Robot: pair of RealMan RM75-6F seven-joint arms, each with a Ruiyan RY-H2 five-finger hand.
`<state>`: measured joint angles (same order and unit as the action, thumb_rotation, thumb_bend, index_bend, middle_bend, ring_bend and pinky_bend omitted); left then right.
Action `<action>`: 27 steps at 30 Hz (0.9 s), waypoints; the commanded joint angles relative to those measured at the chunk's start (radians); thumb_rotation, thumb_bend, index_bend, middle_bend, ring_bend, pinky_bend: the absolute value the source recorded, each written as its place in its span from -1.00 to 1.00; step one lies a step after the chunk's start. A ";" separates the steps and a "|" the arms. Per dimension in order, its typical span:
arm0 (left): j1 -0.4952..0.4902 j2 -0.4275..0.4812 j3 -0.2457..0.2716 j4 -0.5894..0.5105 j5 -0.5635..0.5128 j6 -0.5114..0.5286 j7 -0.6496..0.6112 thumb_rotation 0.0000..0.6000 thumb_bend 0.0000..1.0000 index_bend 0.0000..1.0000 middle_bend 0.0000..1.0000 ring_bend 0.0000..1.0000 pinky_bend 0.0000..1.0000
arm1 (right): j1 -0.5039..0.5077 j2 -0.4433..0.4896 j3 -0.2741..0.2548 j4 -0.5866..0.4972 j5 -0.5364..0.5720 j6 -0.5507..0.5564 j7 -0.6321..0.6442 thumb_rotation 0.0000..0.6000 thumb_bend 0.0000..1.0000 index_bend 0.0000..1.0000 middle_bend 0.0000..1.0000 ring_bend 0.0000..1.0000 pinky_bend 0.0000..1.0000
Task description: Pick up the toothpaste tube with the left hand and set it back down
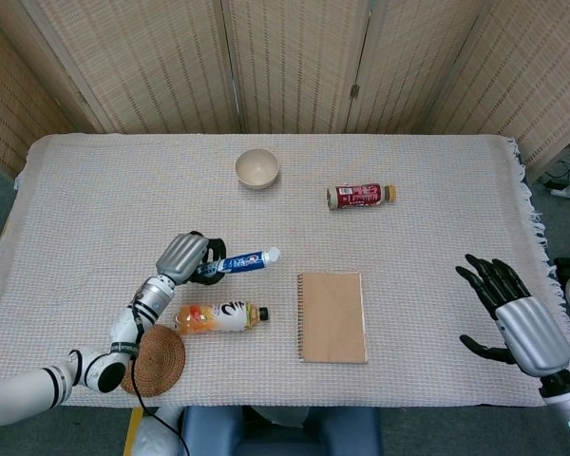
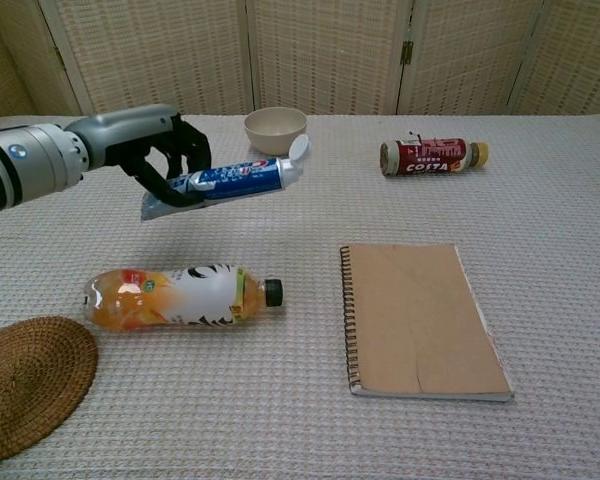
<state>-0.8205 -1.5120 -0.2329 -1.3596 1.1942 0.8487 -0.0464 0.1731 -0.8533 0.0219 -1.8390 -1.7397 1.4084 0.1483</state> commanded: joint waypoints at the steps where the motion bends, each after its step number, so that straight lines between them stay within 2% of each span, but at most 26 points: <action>1: 0.011 0.037 -0.012 -0.095 0.012 0.031 0.001 1.00 0.71 0.58 0.56 0.34 -0.31 | 0.060 0.027 0.011 -0.062 -0.030 -0.072 -0.027 1.00 -0.37 -0.68 -0.98 -1.00 -1.00; 4: 0.011 0.053 -0.014 -0.161 0.009 0.040 0.019 1.00 0.73 0.58 0.56 0.34 -0.31 | 0.113 0.032 0.024 -0.113 -0.038 -0.138 -0.048 1.00 -0.34 -0.56 -0.97 -1.00 -1.00; 13: -0.001 0.052 -0.004 -0.284 -0.002 0.072 0.126 1.00 0.75 0.58 0.56 0.34 -0.33 | 0.275 -0.038 0.085 -0.195 0.030 -0.344 -0.138 1.00 -0.33 -0.54 -0.97 -1.00 -1.00; 18: -0.006 0.043 0.004 -0.318 -0.020 0.079 0.169 1.00 0.76 0.58 0.56 0.34 -0.33 | 0.329 -0.101 0.114 -0.199 0.082 -0.389 -0.181 1.00 -0.33 -0.53 -0.97 -1.00 -1.00; 27: -0.014 0.028 0.013 -0.341 -0.042 0.085 0.204 1.00 0.76 0.58 0.56 0.34 -0.35 | 0.394 -0.172 0.124 -0.193 0.163 -0.461 -0.246 1.00 -0.33 -0.51 -0.97 -1.00 -1.00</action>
<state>-0.8335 -1.4837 -0.2202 -1.6993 1.1528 0.9325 0.1564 0.5621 -1.0182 0.1450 -2.0336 -1.5849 0.9554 -0.0894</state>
